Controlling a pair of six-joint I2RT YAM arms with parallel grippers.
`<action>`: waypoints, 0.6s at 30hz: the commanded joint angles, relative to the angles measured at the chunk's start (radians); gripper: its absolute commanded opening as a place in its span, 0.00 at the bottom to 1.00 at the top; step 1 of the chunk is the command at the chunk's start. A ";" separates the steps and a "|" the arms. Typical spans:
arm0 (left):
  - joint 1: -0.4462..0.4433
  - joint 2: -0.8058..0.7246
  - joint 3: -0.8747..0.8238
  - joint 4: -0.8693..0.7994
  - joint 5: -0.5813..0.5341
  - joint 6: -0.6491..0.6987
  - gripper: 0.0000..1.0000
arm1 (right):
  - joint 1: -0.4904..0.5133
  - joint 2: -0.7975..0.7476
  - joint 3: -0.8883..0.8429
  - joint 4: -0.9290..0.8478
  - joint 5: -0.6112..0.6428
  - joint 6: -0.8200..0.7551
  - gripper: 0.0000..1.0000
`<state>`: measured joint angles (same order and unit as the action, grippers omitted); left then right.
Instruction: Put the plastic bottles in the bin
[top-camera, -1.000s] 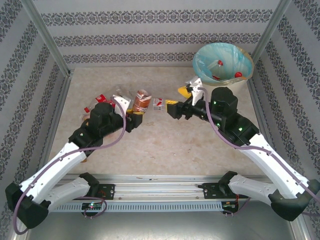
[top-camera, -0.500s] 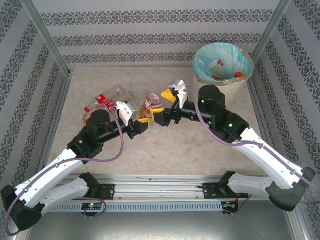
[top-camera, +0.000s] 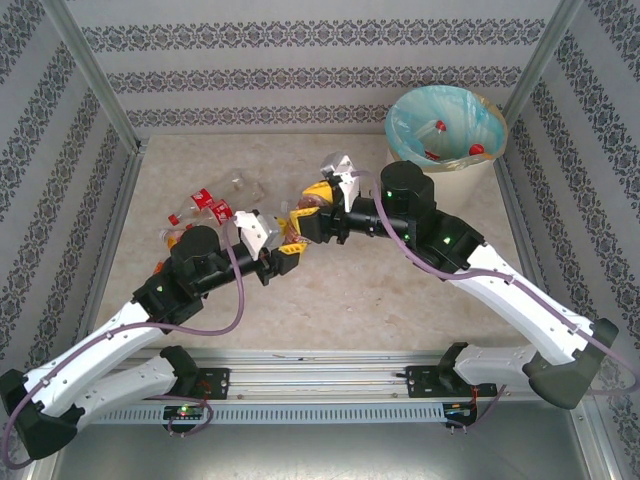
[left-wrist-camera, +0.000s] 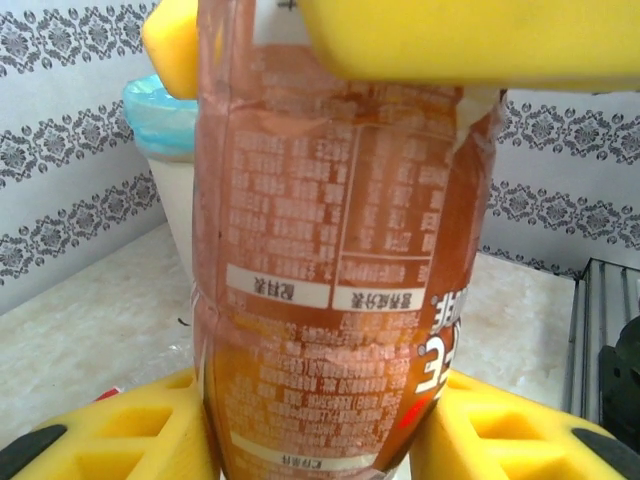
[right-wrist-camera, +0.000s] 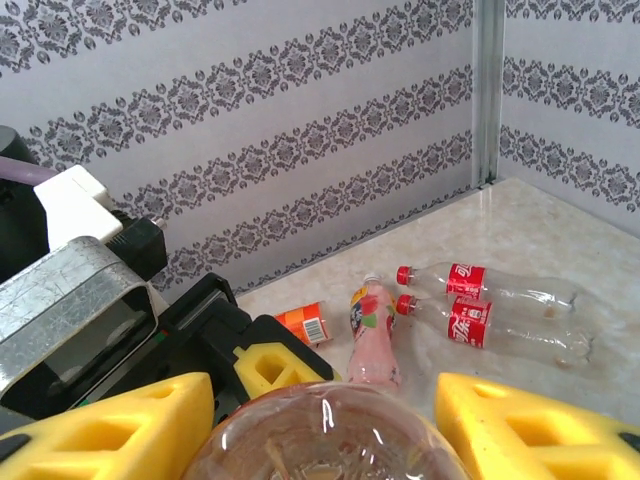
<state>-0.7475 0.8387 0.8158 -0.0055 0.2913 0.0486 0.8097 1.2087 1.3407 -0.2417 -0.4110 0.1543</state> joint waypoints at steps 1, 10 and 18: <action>-0.019 -0.025 0.015 0.059 -0.046 -0.002 0.48 | 0.010 -0.009 0.036 -0.007 -0.039 0.013 0.46; -0.018 -0.077 -0.005 0.088 -0.095 -0.043 0.89 | 0.010 -0.046 0.097 -0.041 0.062 -0.042 0.35; -0.018 -0.099 0.008 0.052 -0.238 -0.044 0.94 | -0.008 -0.096 0.206 -0.117 0.461 -0.277 0.39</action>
<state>-0.7593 0.7597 0.8146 0.0338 0.1310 0.0174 0.8089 1.1431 1.4975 -0.3439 -0.1539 0.0029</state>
